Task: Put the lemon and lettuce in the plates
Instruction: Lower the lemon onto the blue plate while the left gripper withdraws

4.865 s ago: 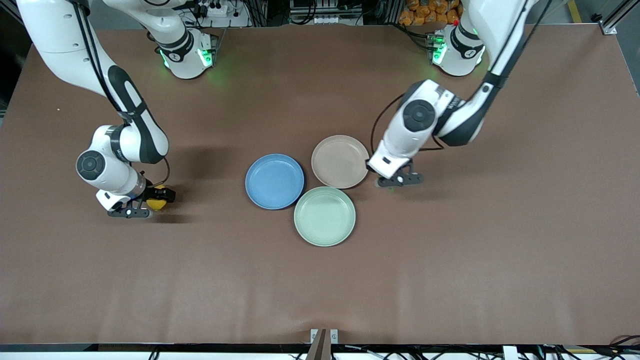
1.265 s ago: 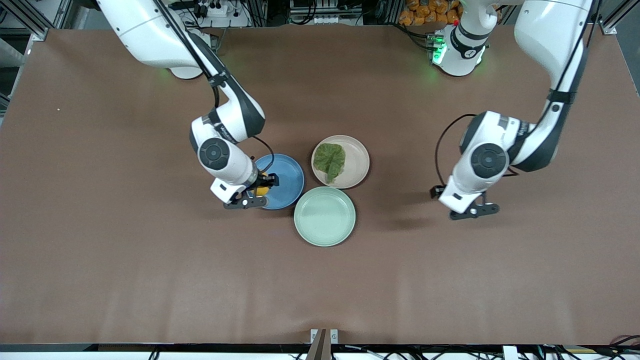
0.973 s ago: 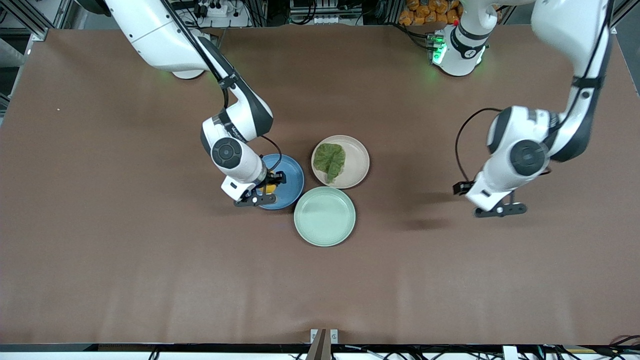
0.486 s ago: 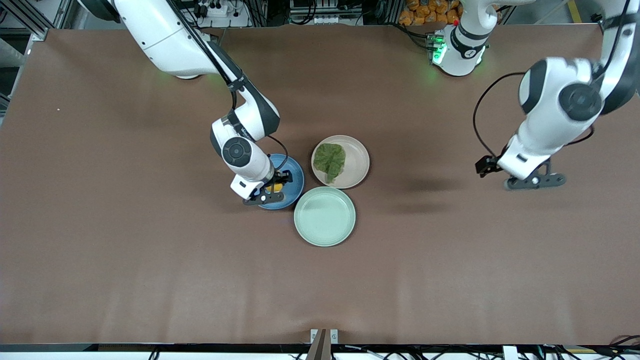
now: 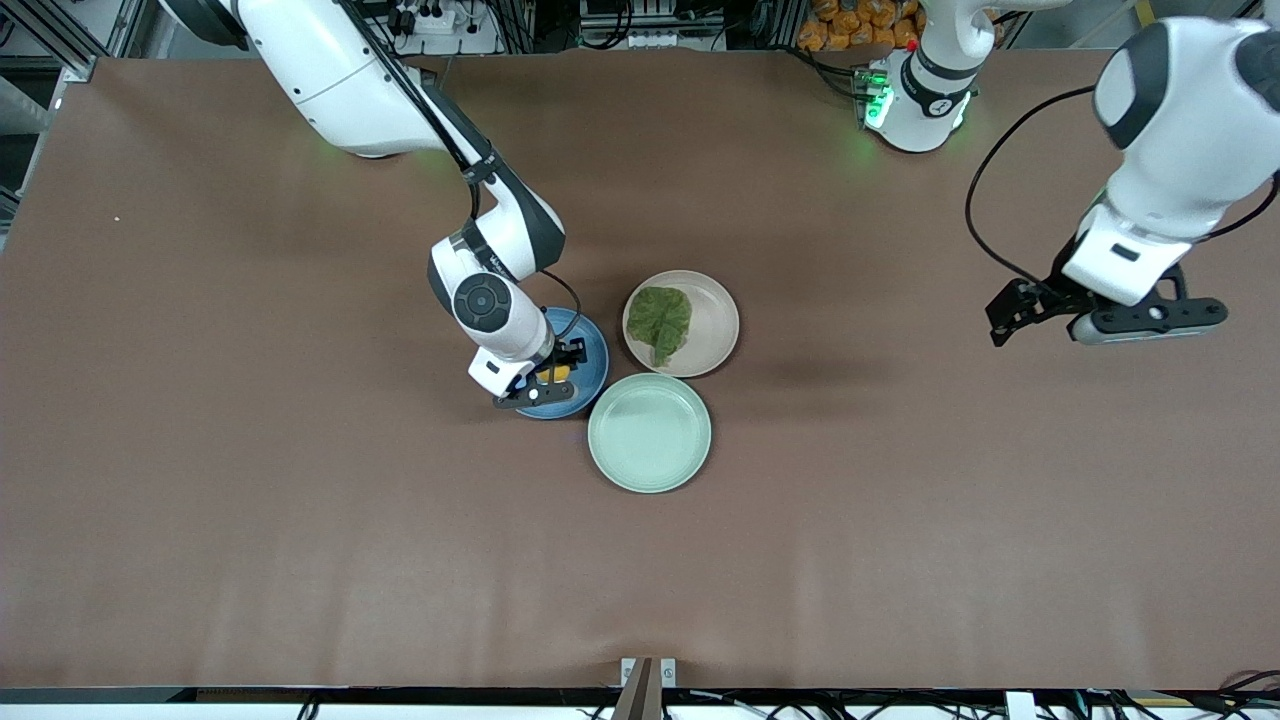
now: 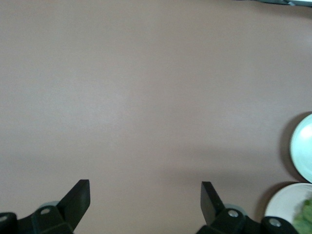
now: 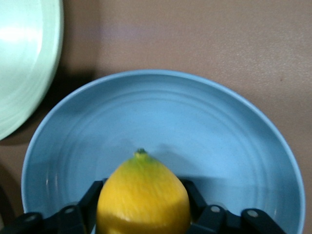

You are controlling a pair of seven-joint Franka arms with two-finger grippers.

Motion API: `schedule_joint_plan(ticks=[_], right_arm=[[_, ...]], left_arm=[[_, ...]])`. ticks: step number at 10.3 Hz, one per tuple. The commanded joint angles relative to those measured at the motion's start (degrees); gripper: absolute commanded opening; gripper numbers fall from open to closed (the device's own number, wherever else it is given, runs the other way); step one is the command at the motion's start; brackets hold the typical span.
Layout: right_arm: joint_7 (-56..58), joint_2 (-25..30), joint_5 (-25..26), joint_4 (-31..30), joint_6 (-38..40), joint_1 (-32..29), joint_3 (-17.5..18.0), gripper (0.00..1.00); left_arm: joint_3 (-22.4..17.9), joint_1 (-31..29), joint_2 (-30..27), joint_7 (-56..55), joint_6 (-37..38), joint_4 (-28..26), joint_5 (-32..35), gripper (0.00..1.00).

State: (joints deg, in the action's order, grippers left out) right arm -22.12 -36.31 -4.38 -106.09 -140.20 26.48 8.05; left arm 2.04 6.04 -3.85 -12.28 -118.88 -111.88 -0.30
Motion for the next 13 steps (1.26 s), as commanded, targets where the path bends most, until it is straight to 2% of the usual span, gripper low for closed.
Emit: schedule_joint_plan(ticks=[1,3,5,9,13], right_arm=[[-0.6,-0.8,0.2,0.4,-0.7,0.3,-0.4,1.0],[-0.6,-0.7,0.0,0.7,-0.5,-0.3,-0.4,1.0],[-0.7,-0.3,-0.5,0.9,-0.1,-0.9,-0.4,1.0],[-2.0,0.0,-1.9,4.3,3.4,-2.1,-0.1,1.0],[-2.9,0.0,-2.9,12.2,14.5,-3.7,-0.1,1.0]], left_arm=[[-0.6,0.6,2.0,3.7,10.4,9.3,-2.1,1.0],[-0.6,0.6,3.1,6.2,18.5,16.1,-2.1,1.0],[-0.6,0.6,3.4,6.2,22.2,19.8,-1.3,1.0],[-0.6,-0.2,2.9,8.4,23.3,20.8,-0.9,1.0],[-0.2,-0.2,2.5,8.6,23.3,21.2,-1.0,1.0]])
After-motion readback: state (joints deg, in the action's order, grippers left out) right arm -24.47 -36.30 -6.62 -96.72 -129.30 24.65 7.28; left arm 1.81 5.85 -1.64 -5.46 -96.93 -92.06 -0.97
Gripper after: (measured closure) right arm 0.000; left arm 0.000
